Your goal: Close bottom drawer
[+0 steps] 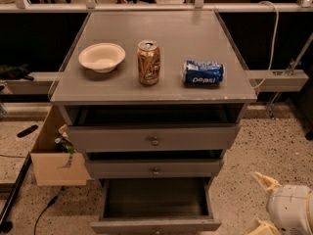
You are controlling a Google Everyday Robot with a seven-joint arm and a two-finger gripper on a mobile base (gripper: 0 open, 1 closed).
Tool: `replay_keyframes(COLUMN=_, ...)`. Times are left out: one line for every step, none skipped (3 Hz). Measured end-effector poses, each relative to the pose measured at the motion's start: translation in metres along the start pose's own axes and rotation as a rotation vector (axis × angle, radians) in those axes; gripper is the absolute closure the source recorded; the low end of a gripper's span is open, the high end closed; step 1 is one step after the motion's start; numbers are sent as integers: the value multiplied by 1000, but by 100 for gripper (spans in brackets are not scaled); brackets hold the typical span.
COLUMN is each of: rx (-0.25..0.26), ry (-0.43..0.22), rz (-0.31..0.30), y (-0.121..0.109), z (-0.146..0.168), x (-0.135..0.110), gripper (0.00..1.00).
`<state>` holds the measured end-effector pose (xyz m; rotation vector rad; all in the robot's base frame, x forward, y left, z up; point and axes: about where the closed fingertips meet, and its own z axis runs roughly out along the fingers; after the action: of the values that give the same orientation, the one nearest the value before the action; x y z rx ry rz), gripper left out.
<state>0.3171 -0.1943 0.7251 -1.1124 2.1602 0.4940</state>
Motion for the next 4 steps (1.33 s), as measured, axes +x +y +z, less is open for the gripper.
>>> replay_keyframes(rx=22, ry=-76, rz=-24, y=-7, z=5, x=9, gripper=0)
replay_keyframes(rx=43, ry=-173, rz=-64, y=-22, z=13, x=34, gripper=0)
replay_keyframes(rx=132, ry=-257, rz=-165, y=-73, z=15, x=78, gripper=0)
replay_keyframes(rx=132, ry=-256, rz=-165, y=-73, z=15, x=78, gripper=0)
